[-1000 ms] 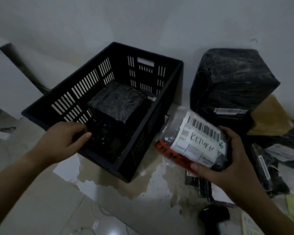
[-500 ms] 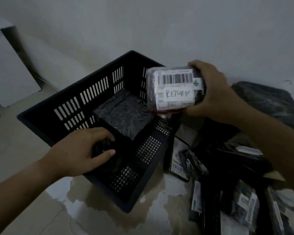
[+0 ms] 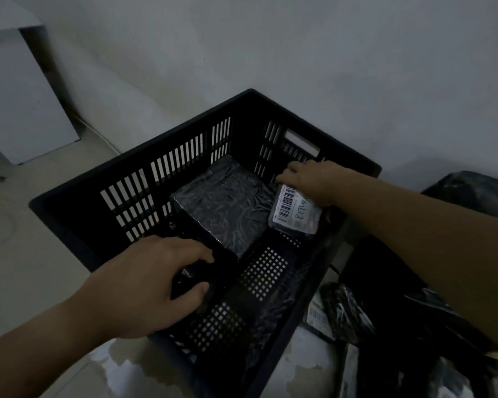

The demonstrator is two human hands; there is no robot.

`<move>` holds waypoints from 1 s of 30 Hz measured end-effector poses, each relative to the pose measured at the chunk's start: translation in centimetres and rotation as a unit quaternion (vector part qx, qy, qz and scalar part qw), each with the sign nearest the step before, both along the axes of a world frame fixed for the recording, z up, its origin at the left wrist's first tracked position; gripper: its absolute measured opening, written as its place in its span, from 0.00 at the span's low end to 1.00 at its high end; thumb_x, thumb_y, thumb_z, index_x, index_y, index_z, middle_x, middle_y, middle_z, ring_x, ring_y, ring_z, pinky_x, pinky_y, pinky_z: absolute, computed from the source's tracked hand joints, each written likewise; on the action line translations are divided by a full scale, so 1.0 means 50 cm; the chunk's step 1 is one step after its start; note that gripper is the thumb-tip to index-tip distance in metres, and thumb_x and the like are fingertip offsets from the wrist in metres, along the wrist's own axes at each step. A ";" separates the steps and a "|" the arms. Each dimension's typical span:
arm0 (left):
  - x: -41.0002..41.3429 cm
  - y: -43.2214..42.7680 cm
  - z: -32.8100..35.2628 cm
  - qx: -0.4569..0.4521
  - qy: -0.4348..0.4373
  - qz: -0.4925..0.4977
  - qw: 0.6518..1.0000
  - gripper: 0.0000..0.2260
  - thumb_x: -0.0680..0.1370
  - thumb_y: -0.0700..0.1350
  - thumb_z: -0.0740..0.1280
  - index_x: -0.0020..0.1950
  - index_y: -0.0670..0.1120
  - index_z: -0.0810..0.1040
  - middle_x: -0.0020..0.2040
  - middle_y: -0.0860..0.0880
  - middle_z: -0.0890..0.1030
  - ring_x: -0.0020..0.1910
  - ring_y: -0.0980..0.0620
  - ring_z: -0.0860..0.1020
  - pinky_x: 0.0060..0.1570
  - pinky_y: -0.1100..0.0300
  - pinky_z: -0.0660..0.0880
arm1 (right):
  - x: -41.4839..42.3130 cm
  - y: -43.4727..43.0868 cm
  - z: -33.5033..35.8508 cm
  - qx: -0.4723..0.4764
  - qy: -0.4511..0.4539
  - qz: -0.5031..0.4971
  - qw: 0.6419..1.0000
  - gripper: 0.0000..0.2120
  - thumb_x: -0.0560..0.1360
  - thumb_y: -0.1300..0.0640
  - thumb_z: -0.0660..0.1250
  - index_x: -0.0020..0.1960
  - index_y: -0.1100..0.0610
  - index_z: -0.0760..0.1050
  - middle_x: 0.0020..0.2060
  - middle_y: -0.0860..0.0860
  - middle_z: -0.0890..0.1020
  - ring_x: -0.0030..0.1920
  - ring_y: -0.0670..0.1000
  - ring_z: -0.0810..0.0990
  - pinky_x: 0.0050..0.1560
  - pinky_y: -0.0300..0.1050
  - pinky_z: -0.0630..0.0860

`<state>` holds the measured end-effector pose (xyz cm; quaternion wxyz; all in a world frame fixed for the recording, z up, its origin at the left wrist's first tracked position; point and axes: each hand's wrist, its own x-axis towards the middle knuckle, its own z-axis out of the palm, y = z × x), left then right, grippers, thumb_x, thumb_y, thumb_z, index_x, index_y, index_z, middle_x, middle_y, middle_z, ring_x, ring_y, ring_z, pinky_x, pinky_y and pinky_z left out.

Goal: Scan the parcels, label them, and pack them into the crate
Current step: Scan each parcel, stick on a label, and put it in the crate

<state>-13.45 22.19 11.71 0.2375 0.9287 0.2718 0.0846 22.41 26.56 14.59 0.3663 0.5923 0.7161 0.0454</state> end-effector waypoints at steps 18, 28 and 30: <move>0.014 -0.007 0.016 -0.007 0.043 0.034 0.998 0.21 0.75 0.66 0.59 0.64 0.62 0.76 0.60 0.66 0.79 0.58 0.67 0.76 0.60 0.73 0.63 | 0.015 0.005 -0.126 -0.094 0.134 -0.329 0.930 0.66 0.61 0.40 0.80 0.79 0.51 0.35 0.79 0.58 0.51 0.75 0.62 0.62 0.68 0.56 0.70; 0.011 -0.006 0.011 0.001 0.041 0.042 0.998 0.19 0.75 0.64 0.61 0.62 0.60 0.77 0.56 0.64 0.80 0.54 0.65 0.78 0.58 0.63 0.73 | -0.179 -0.045 -0.122 -0.292 0.000 -0.152 0.944 0.21 0.79 0.53 0.65 0.70 0.57 0.72 0.68 0.53 0.73 0.66 0.57 0.74 0.66 0.52 0.73; 0.010 -0.007 0.011 0.001 0.041 0.043 0.998 0.18 0.75 0.64 0.61 0.62 0.60 0.77 0.56 0.65 0.80 0.54 0.65 0.78 0.58 0.63 0.73 | -0.199 -0.067 -0.119 -0.323 -0.009 -0.150 0.934 0.21 0.80 0.53 0.63 0.71 0.59 0.70 0.69 0.55 0.72 0.65 0.57 0.74 0.66 0.50 0.72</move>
